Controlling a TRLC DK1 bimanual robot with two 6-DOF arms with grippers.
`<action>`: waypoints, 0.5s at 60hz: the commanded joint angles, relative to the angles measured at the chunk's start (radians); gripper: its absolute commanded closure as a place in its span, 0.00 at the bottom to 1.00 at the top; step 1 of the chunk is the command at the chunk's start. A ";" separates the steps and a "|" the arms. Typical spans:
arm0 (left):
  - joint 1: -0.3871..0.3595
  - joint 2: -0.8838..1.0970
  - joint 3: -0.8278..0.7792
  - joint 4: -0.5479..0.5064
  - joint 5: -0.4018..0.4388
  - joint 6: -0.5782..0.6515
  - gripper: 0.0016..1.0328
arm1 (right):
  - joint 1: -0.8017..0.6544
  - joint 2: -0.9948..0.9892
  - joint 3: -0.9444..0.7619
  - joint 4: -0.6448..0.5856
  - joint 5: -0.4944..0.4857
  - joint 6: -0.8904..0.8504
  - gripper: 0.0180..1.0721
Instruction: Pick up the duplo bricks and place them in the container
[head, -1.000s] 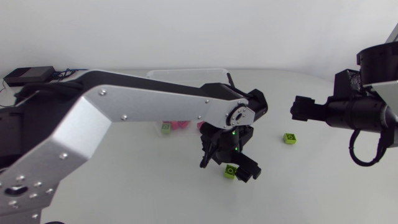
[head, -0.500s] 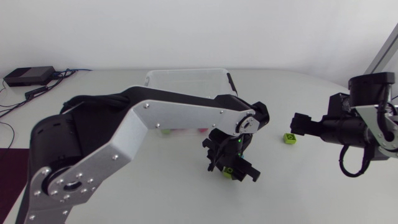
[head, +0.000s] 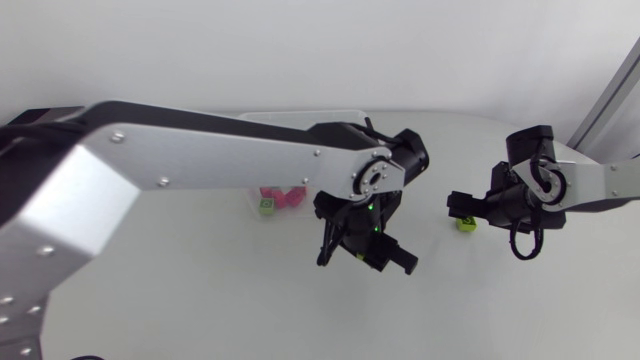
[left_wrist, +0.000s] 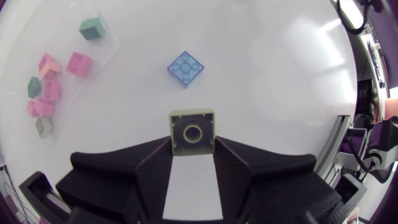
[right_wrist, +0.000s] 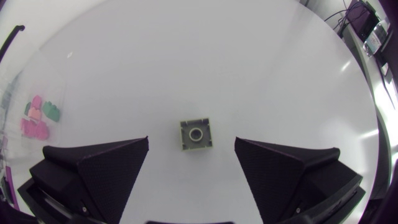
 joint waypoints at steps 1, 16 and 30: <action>0.013 -0.096 -0.056 0.015 -0.024 0.011 0.87 | -0.005 0.073 0.049 0.018 0.015 -0.030 0.05; 0.102 -0.338 -0.162 0.111 -0.078 0.036 0.87 | -0.004 0.208 0.135 0.033 0.061 -0.098 0.19; 0.251 -0.492 -0.231 0.255 -0.089 0.069 0.87 | 0.015 0.222 0.131 0.033 0.098 -0.124 0.59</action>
